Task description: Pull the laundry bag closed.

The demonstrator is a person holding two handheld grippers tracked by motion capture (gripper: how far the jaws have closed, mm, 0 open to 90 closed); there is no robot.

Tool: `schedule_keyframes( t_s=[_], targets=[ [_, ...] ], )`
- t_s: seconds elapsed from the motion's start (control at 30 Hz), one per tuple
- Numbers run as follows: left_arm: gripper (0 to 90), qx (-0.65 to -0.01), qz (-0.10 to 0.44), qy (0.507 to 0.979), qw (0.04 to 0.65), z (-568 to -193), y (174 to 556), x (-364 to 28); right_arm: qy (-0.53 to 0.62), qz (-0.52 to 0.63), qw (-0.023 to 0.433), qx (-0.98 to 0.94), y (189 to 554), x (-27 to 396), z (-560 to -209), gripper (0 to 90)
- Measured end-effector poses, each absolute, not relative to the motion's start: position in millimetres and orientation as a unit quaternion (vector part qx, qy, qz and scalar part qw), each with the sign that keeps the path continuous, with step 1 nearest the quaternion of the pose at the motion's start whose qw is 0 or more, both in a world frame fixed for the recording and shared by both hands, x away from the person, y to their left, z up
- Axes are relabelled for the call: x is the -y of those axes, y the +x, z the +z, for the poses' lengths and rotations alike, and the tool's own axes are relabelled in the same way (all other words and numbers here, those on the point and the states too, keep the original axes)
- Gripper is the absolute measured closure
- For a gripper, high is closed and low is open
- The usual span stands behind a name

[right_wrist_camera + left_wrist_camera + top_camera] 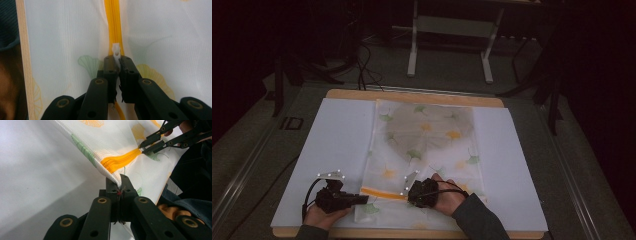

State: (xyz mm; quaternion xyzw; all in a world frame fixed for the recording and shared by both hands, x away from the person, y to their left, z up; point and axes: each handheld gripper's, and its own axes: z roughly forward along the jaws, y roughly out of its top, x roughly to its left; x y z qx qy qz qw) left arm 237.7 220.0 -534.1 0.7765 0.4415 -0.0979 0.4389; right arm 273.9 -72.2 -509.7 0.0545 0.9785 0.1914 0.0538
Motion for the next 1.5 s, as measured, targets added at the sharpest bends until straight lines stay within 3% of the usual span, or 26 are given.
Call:
schedule_keyframes(
  t_s=[1.5],
  targets=[
    [88.3,-0.442,-0.097,0.775,0.441,-534,238,-222,0.081,0.184,0.054,-0.978,276,109,-509,84.9]
  ],
)
